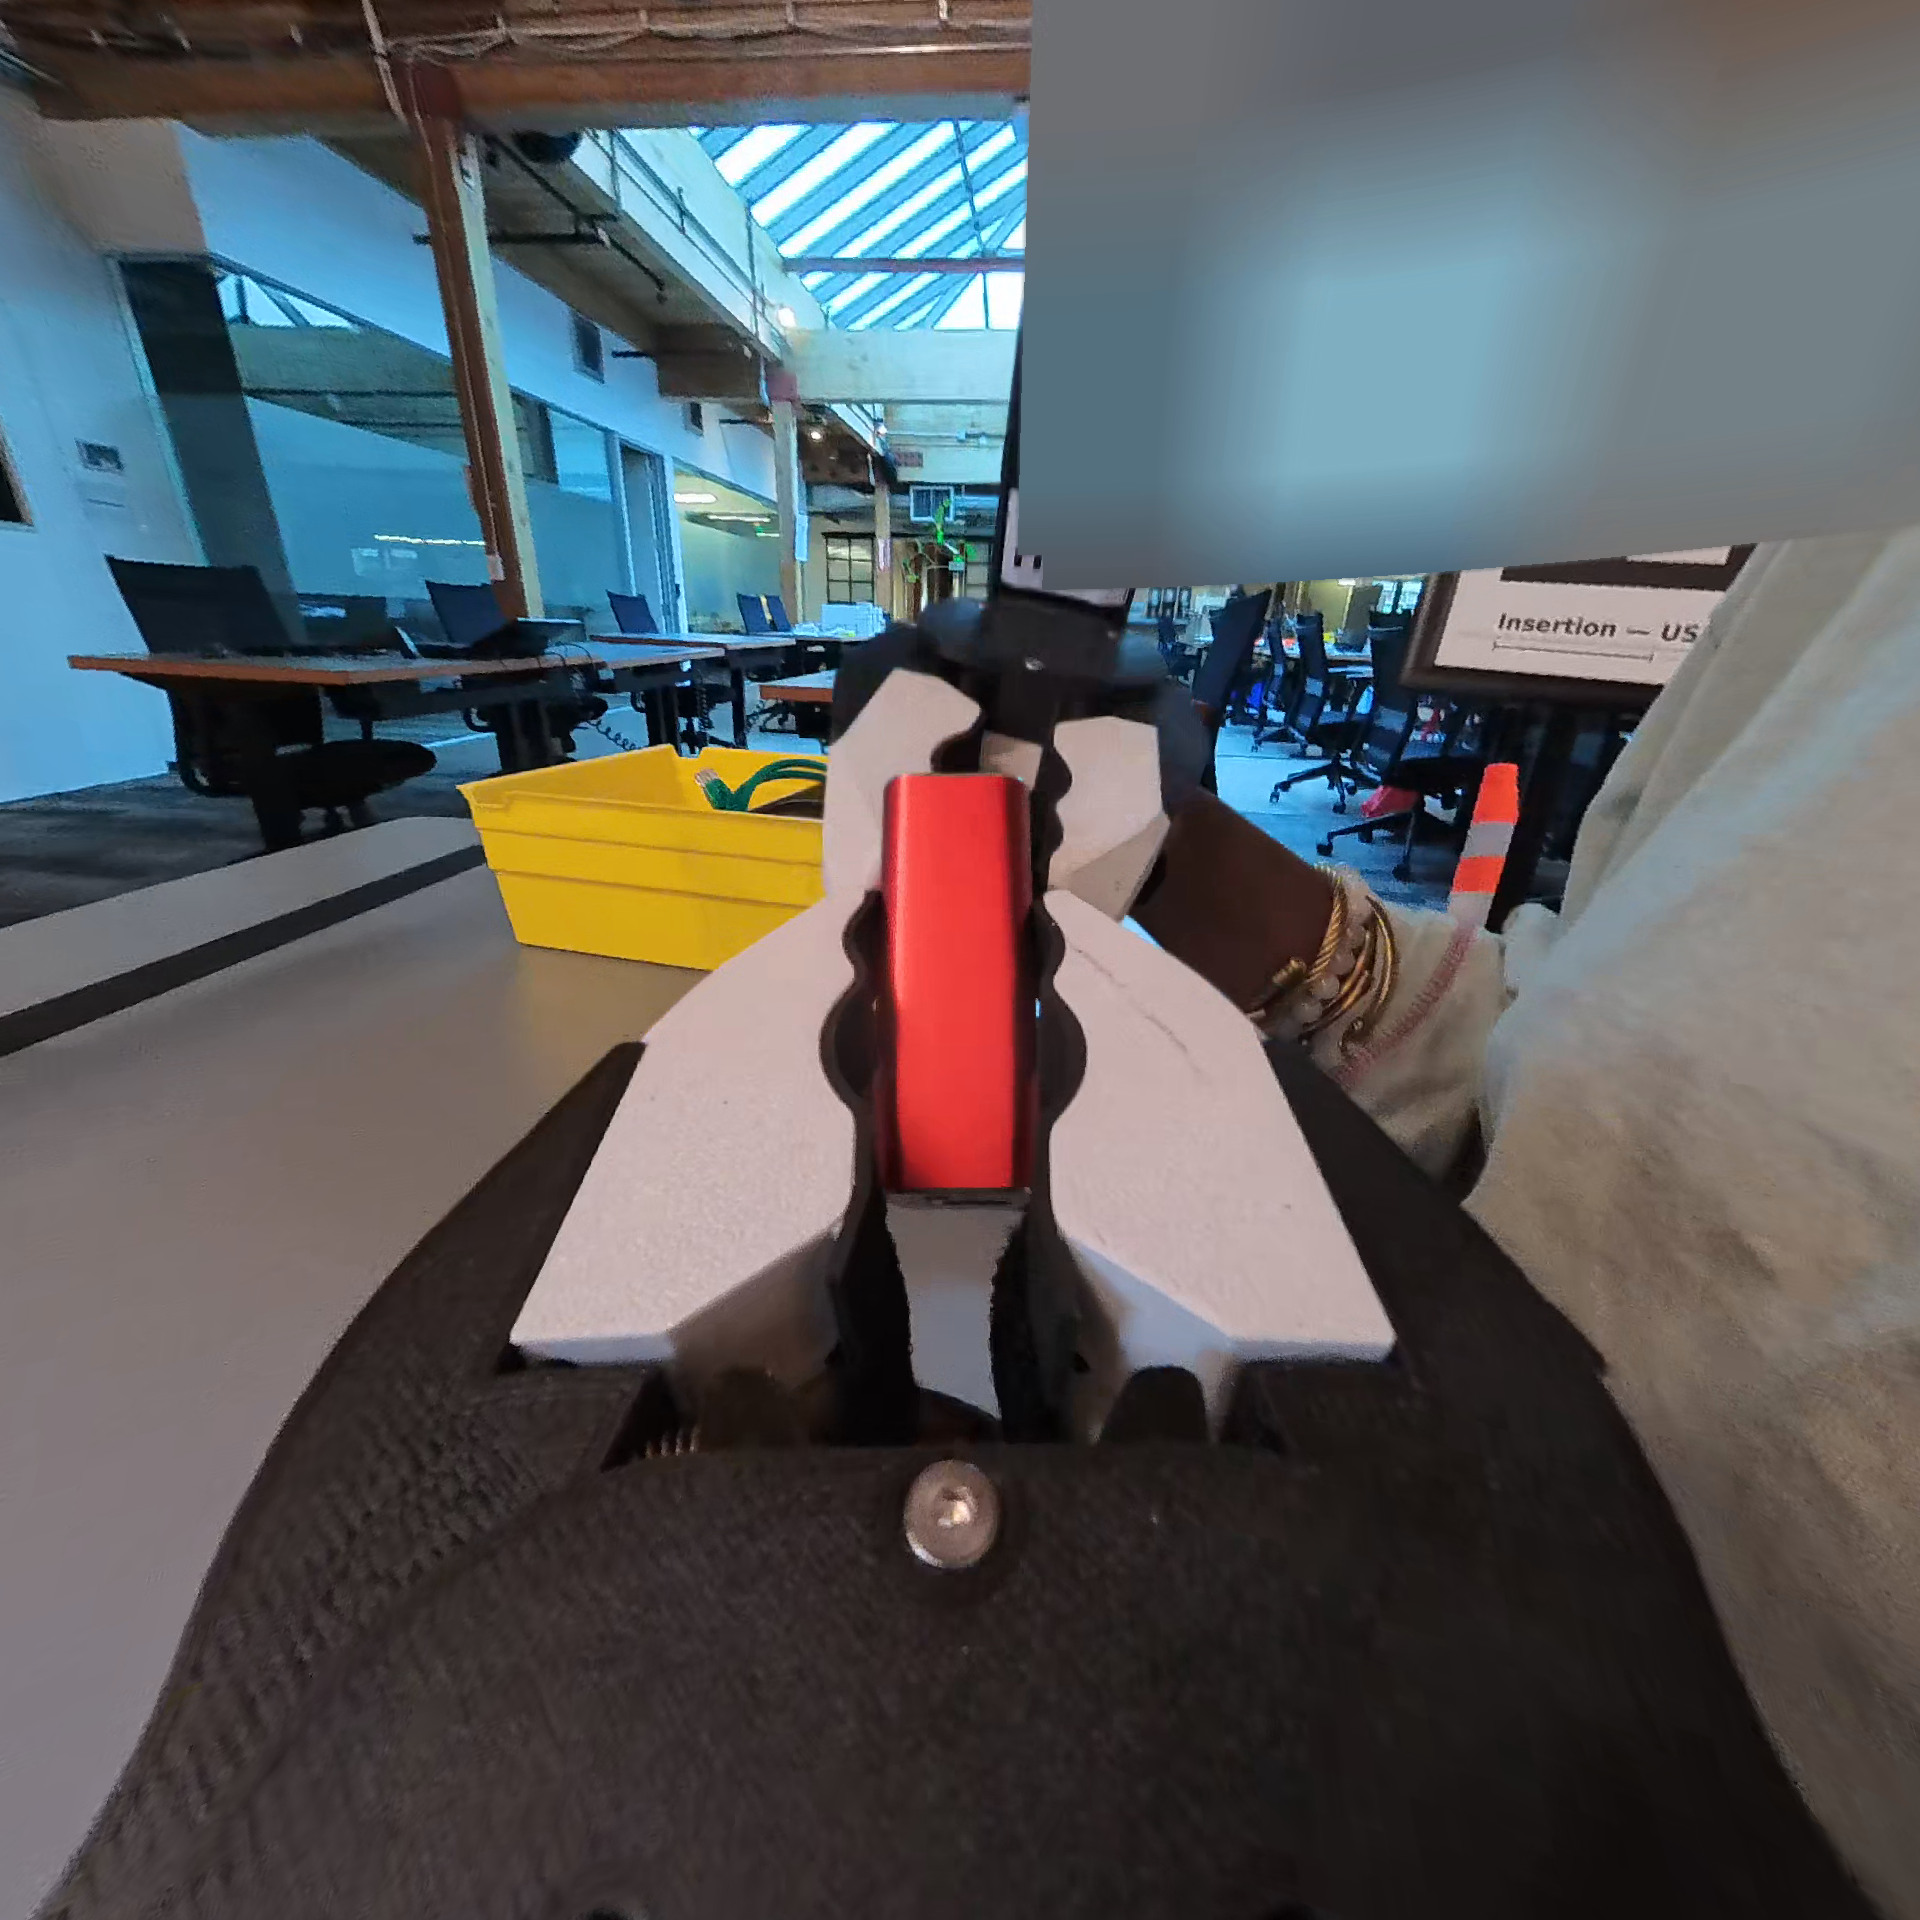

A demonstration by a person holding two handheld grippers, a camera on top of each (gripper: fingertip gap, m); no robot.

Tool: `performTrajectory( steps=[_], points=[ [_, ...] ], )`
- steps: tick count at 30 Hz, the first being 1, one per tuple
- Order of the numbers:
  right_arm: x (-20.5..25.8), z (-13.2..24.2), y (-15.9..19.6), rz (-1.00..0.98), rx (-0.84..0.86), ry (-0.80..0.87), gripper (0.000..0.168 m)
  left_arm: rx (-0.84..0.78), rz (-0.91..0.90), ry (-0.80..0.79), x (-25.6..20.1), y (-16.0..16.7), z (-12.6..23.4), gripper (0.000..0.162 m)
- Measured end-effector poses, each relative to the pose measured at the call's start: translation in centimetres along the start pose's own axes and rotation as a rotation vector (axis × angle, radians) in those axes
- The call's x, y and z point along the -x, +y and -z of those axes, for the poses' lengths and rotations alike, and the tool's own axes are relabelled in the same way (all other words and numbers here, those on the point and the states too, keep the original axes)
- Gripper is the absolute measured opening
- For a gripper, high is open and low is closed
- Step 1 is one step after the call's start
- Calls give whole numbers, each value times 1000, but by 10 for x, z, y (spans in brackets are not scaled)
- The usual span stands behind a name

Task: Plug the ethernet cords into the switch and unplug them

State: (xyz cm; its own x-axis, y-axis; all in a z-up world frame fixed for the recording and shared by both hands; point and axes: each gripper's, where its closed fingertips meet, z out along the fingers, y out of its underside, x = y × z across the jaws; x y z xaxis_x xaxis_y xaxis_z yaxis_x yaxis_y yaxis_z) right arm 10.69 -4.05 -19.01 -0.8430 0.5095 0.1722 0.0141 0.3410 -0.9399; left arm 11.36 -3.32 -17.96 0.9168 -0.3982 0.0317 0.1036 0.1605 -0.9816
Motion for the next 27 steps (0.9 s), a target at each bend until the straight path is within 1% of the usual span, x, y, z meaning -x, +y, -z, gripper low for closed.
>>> performTrajectory(
  steps=[2,4,6,7,10,12,13,15,16,18,20,23,25,27],
  points=[
    [2,3,-1,19,14,-11,28,-17,10,9,-2,-1,-2,25],
    [-5,11,-3,38,15,32,28,-9,54,-41,8,2,-3,30],
    [-20,29,-5,26,40,111,28,15,87,-92,18,5,-2,50],
    [-32,43,-8,4,41,174,28,20,89,-104,20,6,-2,51],
    [-86,109,-17,-33,33,500,27,22,67,-59,11,6,-4,47],
    [-123,167,-20,-80,2,742,27,51,42,-73,12,11,-5,46],
    [-141,197,-15,-106,10,859,27,61,38,-78,13,12,-5,46],
    [-173,255,11,-197,87,1078,27,55,45,-70,12,11,-5,46],
    [-186,279,28,-247,136,1161,27,50,48,-71,12,11,-5,45],
    [-206,309,67,-372,249,1230,27,41,50,-78,13,9,-4,44],
    [-222,326,106,-485,341,1260,27,36,52,-80,14,9,-3,42],
    [-237,337,161,-639,483,1263,27,58,45,-88,15,13,-4,41],
    [-242,339,187,-707,553,1250,28,81,31,-95,16,17,-5,41],
    [-246,338,204,-753,588,1229,27,96,22,-97,16,19,-6,41]
  ],
)
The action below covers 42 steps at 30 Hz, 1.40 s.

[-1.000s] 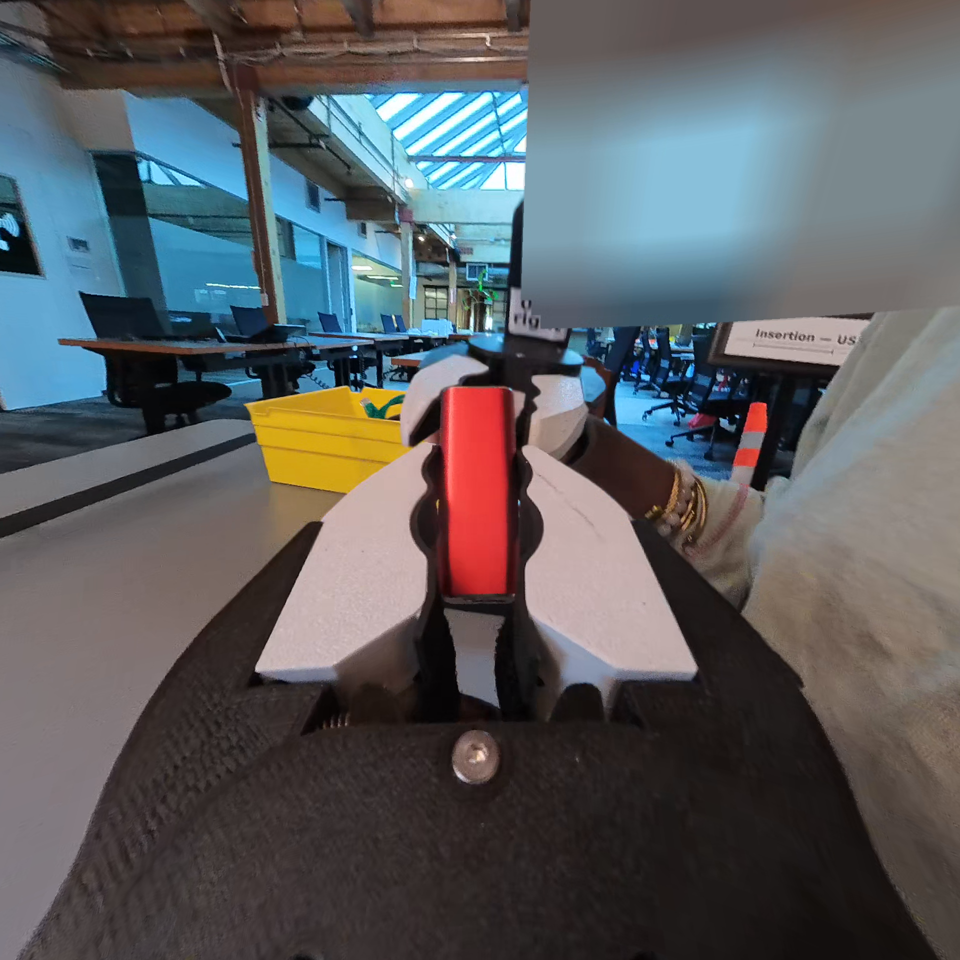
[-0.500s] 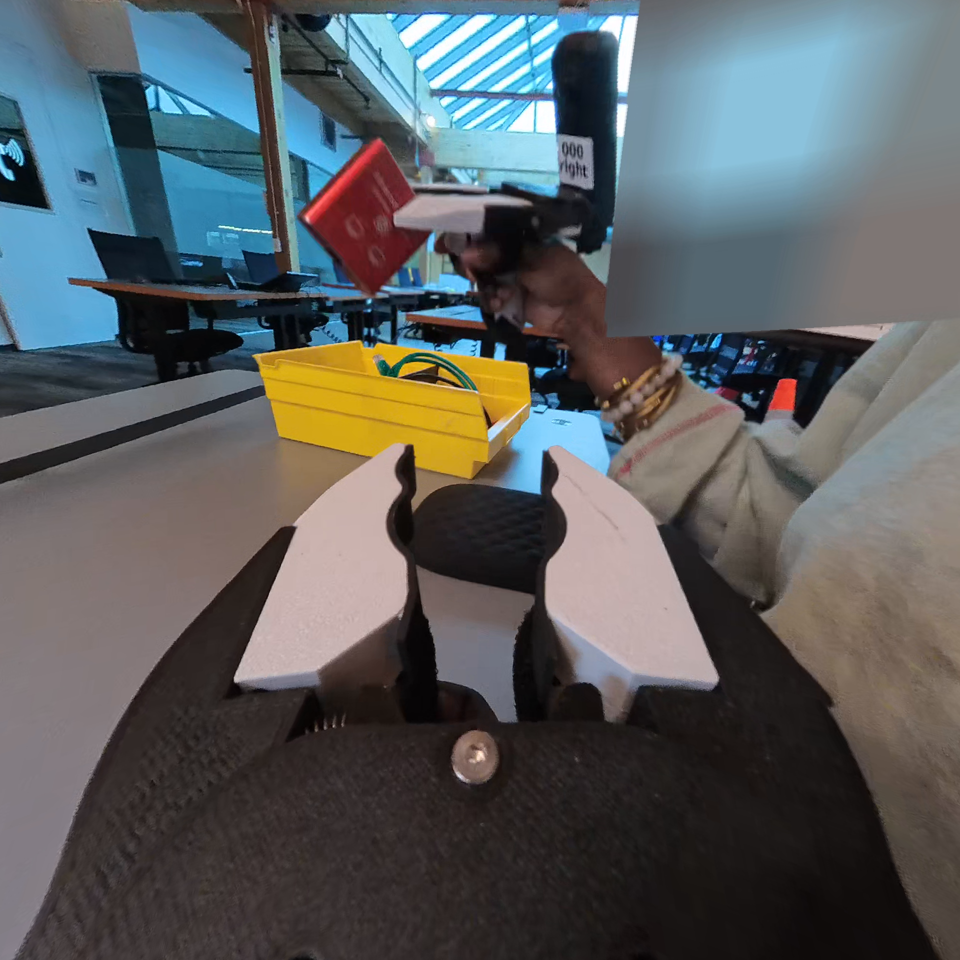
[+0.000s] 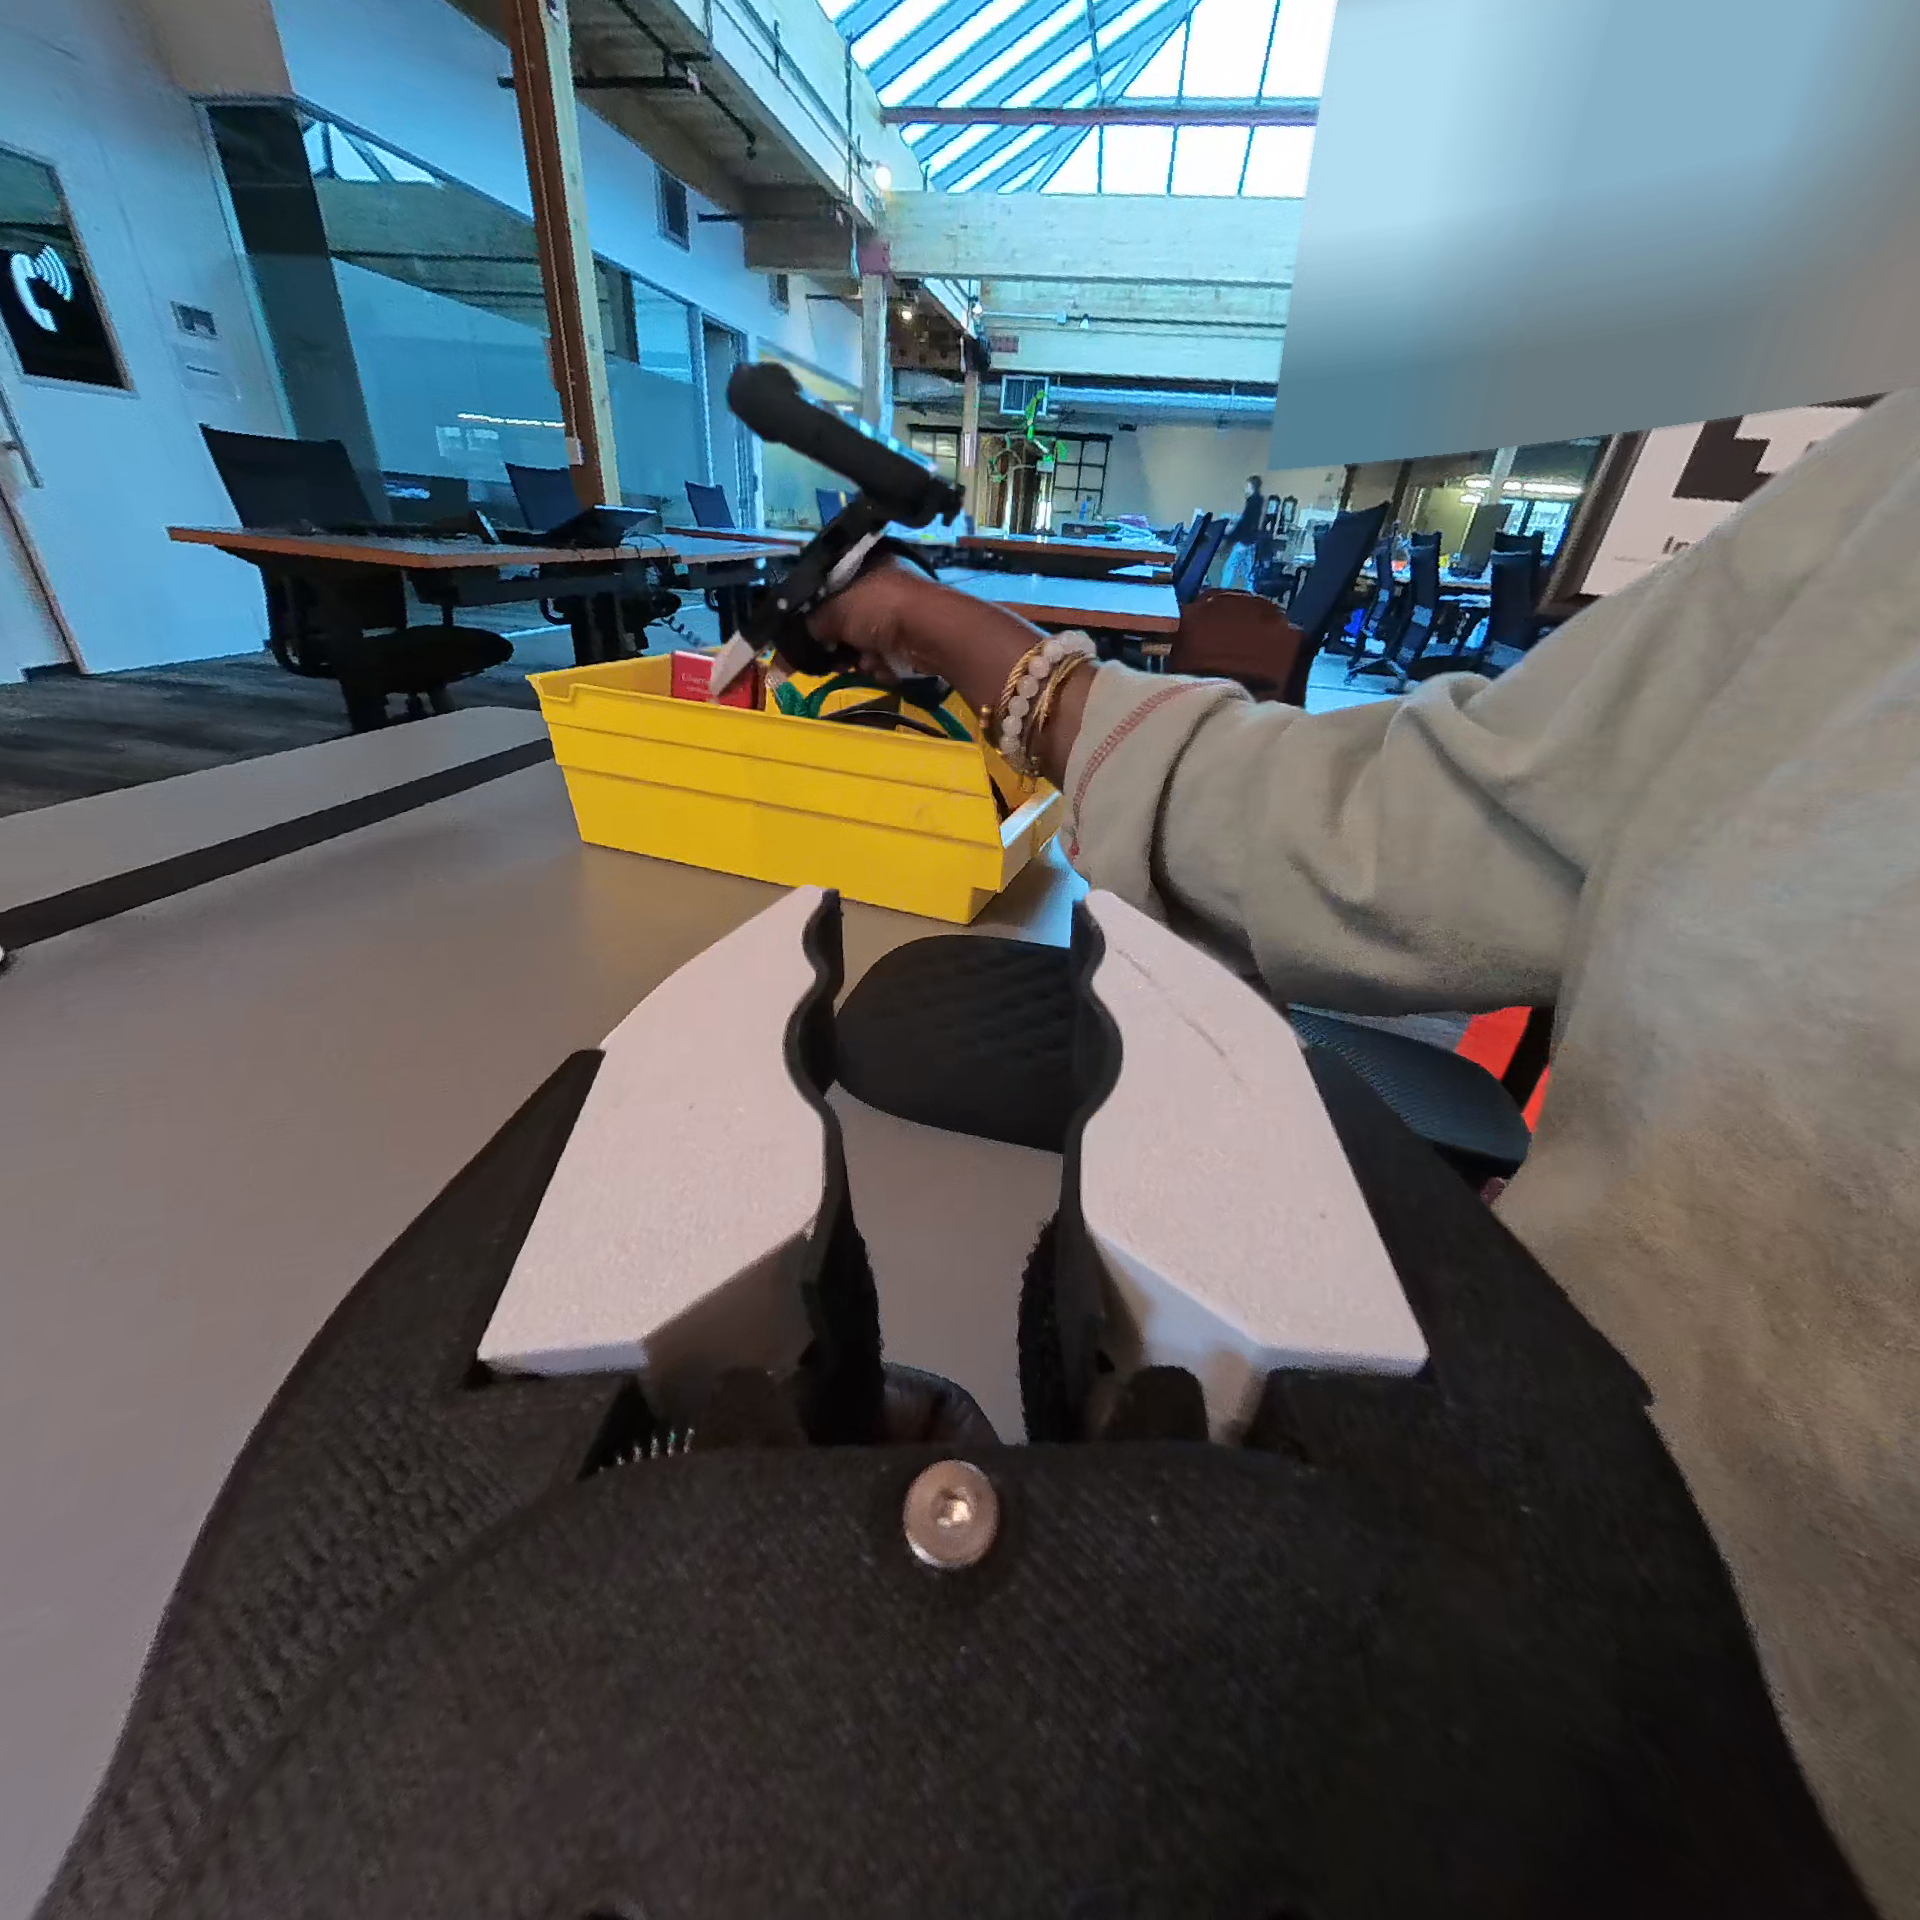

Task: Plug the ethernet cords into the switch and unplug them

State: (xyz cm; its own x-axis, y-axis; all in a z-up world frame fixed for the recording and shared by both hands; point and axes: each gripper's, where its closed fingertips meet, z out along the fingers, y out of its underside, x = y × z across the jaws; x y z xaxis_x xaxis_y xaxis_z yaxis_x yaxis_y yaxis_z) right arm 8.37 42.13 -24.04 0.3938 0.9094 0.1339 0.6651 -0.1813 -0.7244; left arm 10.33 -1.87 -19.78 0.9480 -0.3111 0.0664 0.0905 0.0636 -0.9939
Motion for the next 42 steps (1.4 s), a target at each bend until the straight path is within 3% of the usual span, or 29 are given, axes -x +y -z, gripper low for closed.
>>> performTrajectory(
  steps=[6,20,22,26,29,34,37,42],
  points=[
    [-5,-20,19,28,165,19,27,-1,8,-5,1,0,0,40],
    [-14,-21,32,28,259,61,28,8,-13,-16,2,1,0,39],
    [-17,-17,29,24,242,81,39,11,-15,-21,3,2,0,39],
    [-24,1,8,25,103,149,58,20,-23,-29,4,4,-1,39],
    [-22,33,-22,30,-129,199,81,20,-43,-40,4,3,-2,40],
    [29,109,-45,-35,-471,36,103,-10,-40,-88,10,-7,4,43],
    [71,136,-21,14,-482,-82,105,-5,-29,-160,21,-22,17,50],
    [130,134,66,88,-225,-234,101,86,-109,-371,44,-59,71,59]
  ],
)
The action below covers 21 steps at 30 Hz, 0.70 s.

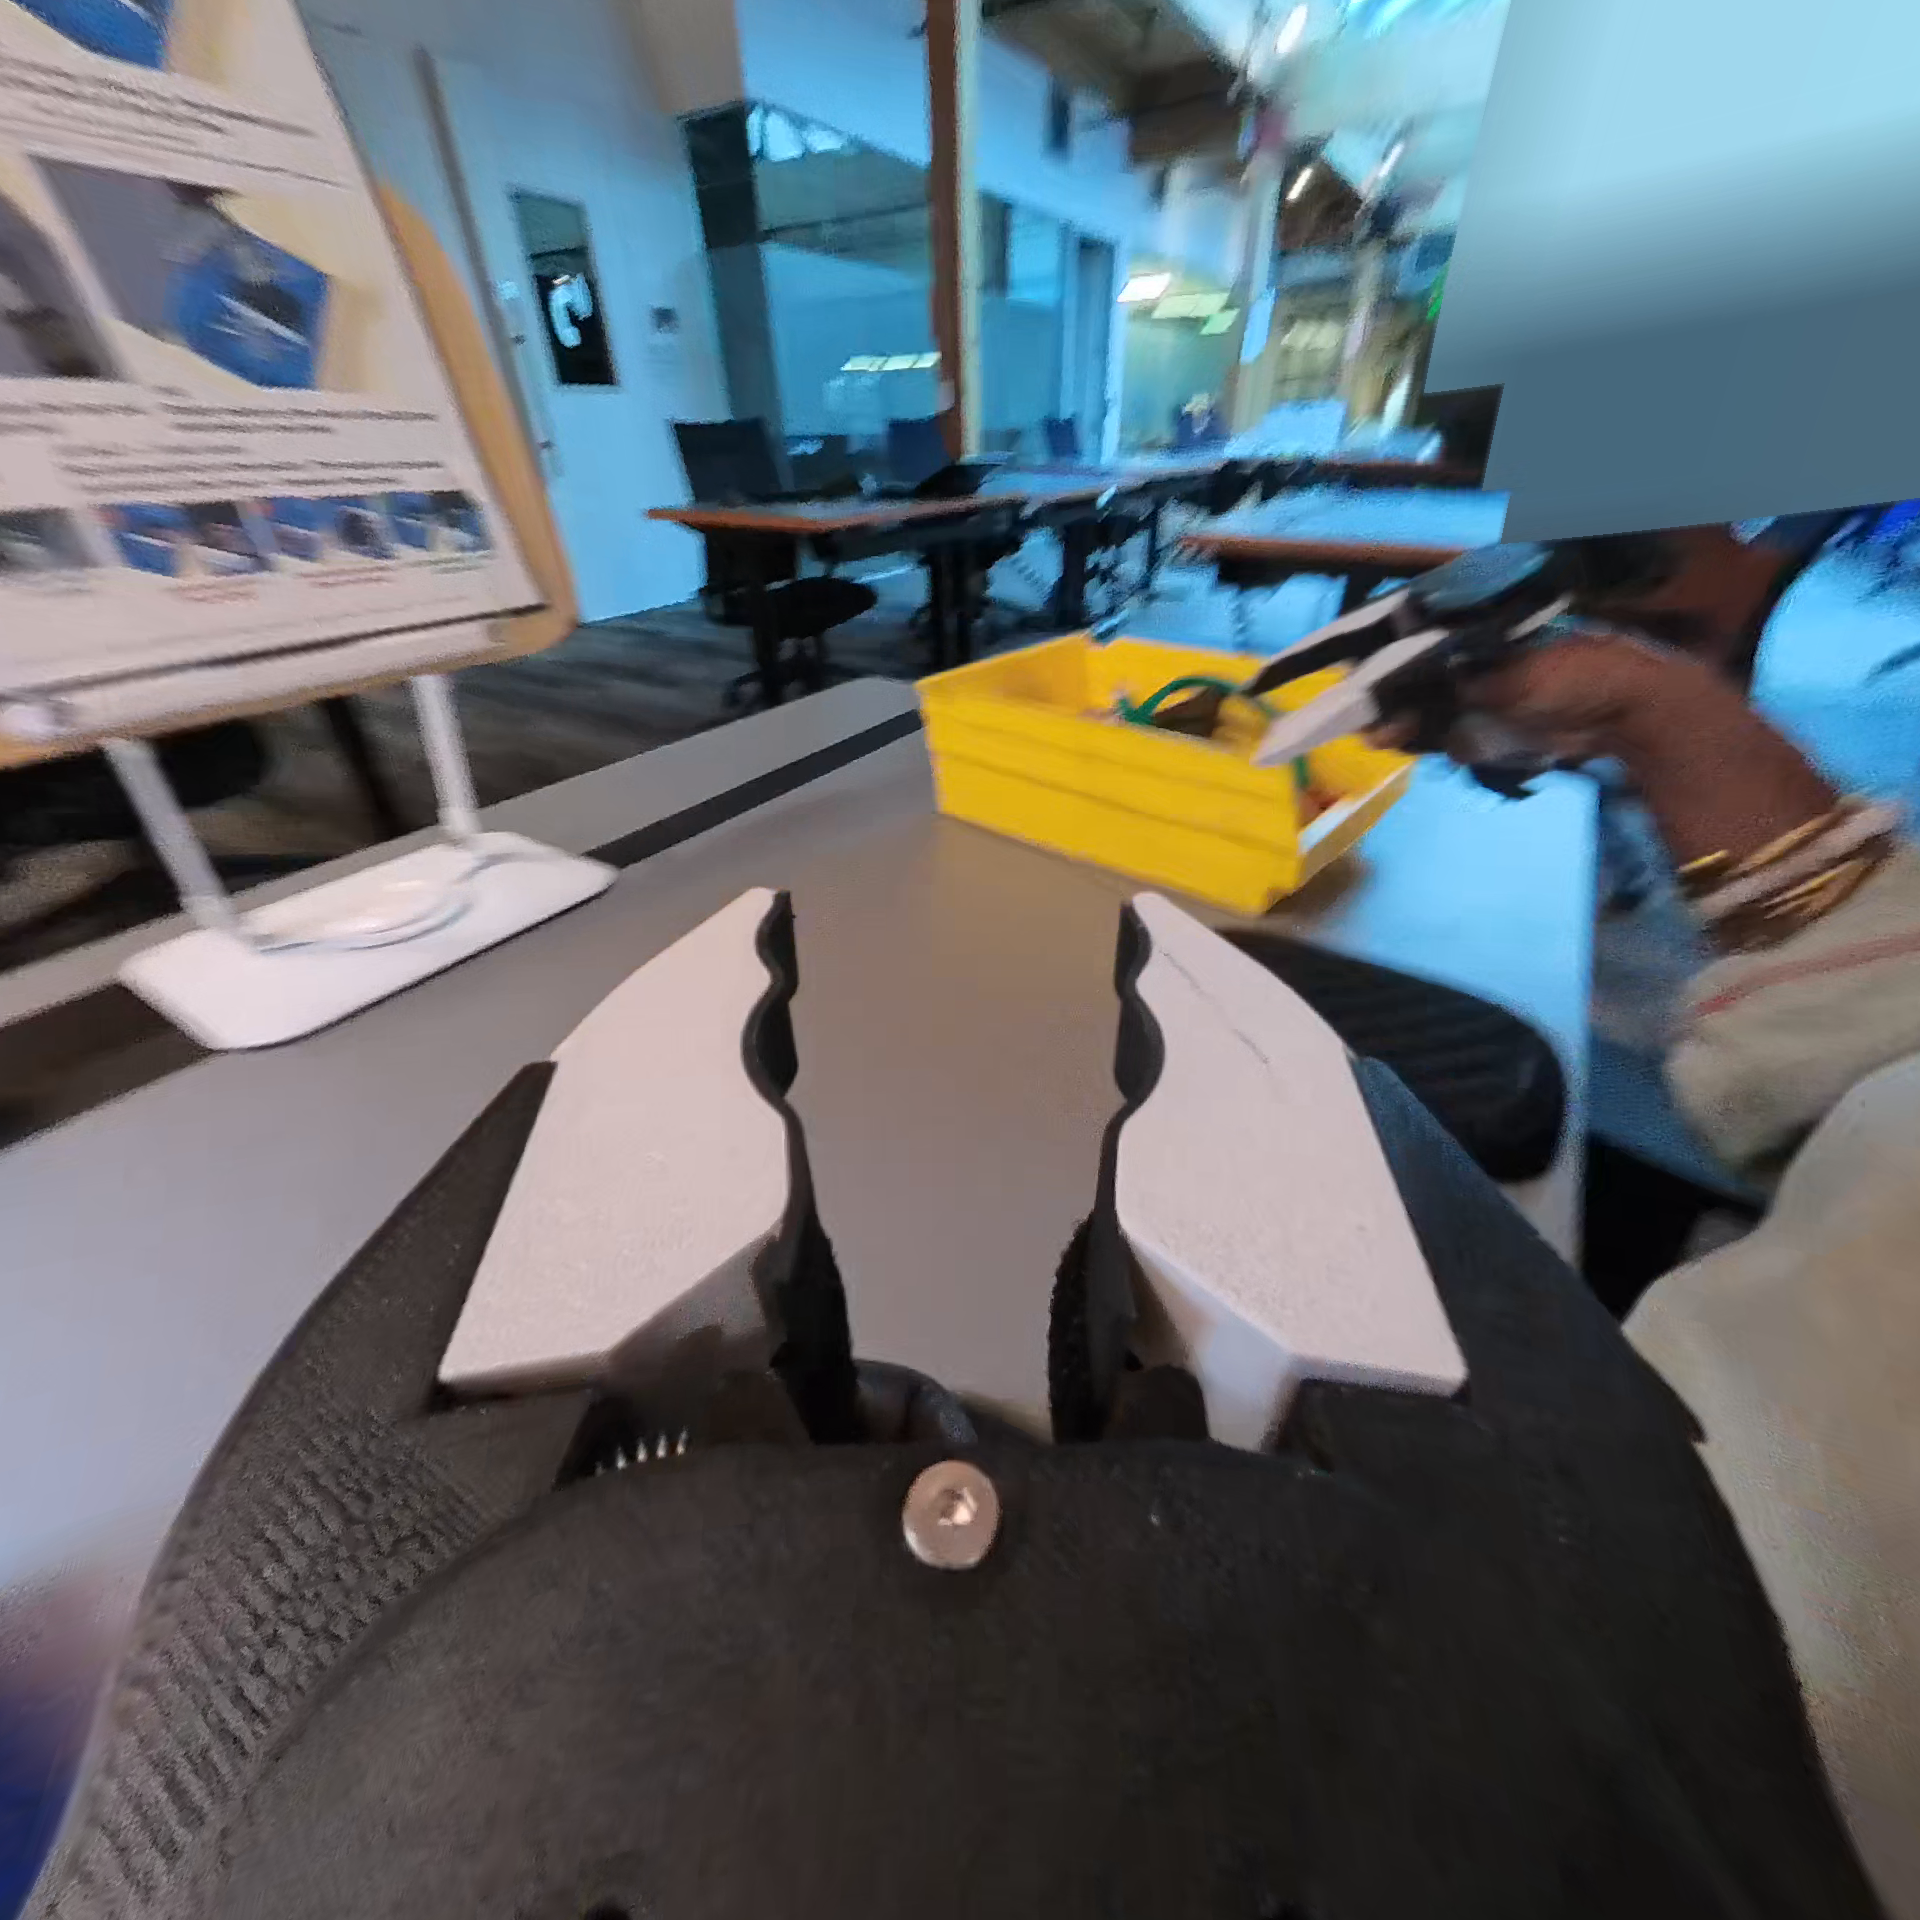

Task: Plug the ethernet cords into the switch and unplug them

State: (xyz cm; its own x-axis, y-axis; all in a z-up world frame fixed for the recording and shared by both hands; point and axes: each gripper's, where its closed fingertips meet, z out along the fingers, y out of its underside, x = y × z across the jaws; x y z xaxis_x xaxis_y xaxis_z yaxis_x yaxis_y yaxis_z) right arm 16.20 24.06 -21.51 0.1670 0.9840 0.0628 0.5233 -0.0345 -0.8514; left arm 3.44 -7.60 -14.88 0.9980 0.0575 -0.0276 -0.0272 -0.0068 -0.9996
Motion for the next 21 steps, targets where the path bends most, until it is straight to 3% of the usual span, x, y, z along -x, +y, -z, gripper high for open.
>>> performTrajectory(
  steps=[5,7,10,12,17,21],
  points=[
    [21,-9,46,-35,98,-18,95,465,-339,-277,54,31,83,64],
    [19,-16,53,-41,115,10,87,643,-344,-352,72,50,114,67],
    [20,-25,63,-26,174,33,74,815,-226,-308,77,86,139,69],
    [25,-30,66,4,198,21,54,820,-256,-261,76,96,140,76],
    [14,-33,67,118,213,131,23,798,-227,-241,73,96,144,78],
    [17,-39,63,140,192,117,24,859,-261,-326,78,89,169,71]
  ],
)
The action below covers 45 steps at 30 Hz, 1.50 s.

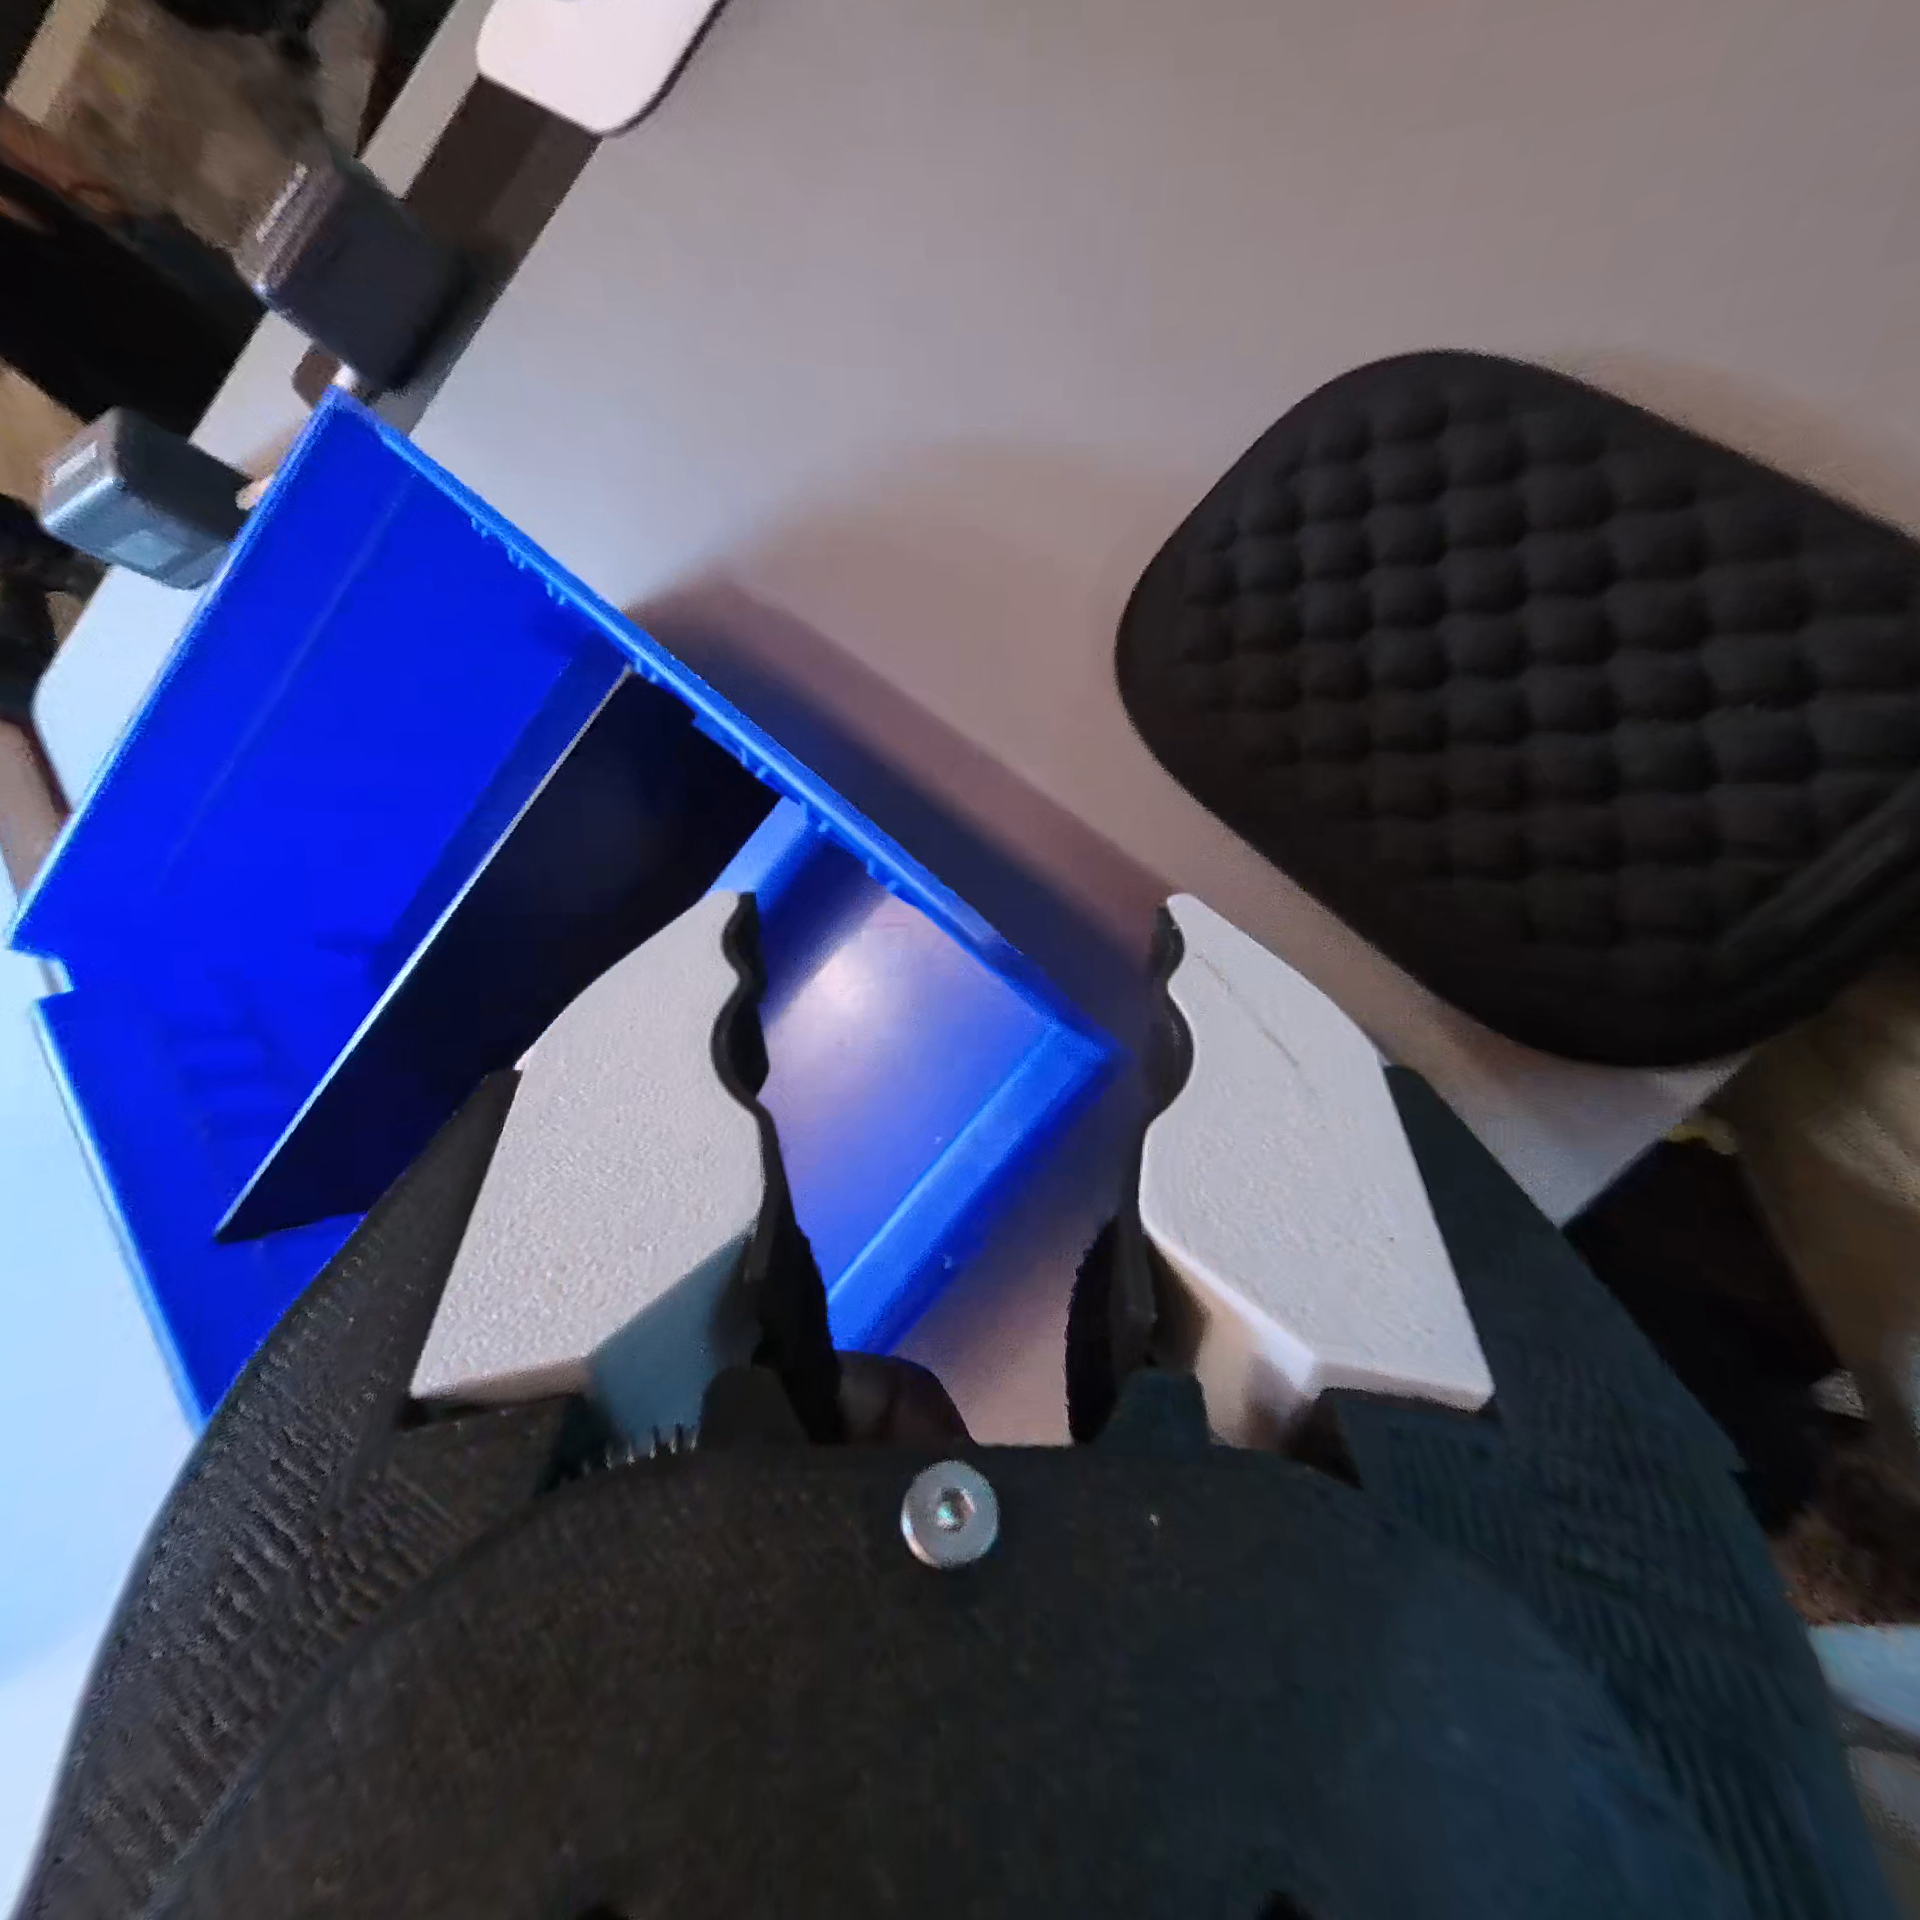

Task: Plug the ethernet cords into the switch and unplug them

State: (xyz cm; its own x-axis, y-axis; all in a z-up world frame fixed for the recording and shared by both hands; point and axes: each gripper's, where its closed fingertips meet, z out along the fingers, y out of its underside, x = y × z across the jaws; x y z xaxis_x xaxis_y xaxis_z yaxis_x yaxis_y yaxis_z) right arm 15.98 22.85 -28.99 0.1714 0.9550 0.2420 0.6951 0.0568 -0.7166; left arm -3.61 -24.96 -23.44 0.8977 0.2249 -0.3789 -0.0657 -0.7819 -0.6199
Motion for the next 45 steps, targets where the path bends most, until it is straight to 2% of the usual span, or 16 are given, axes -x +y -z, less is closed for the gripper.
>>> performTrajectory(
  steps=[2,5,8,9,18,24,35,38,42,45],
  points=[
    [0,-2,-2,32,4,15,24,-33,15,62,-9,-3,5,71],
    [4,-8,-8,76,26,27,24,70,-14,136,-20,15,-15,69],
    [11,-17,-18,132,48,36,24,41,-41,163,-21,19,-39,46],
    [15,-20,-22,135,48,30,24,13,-29,174,-21,16,-44,43],
    [59,-53,-67,201,26,-38,25,-118,39,102,-3,-5,-69,43],
    [115,-68,-100,270,16,-116,27,-179,81,23,9,-18,-85,42],
    [253,-76,-155,437,-93,-318,32,-258,191,-114,28,-35,-103,39],
    [285,-78,-168,459,-117,-369,34,-318,258,-86,29,-42,-98,39],
    [322,-79,-183,489,-151,-434,35,-501,344,18,33,-59,-59,45],
    [345,-79,-191,506,-180,-469,35,-567,392,-60,57,-50,-24,47]
  ],
)
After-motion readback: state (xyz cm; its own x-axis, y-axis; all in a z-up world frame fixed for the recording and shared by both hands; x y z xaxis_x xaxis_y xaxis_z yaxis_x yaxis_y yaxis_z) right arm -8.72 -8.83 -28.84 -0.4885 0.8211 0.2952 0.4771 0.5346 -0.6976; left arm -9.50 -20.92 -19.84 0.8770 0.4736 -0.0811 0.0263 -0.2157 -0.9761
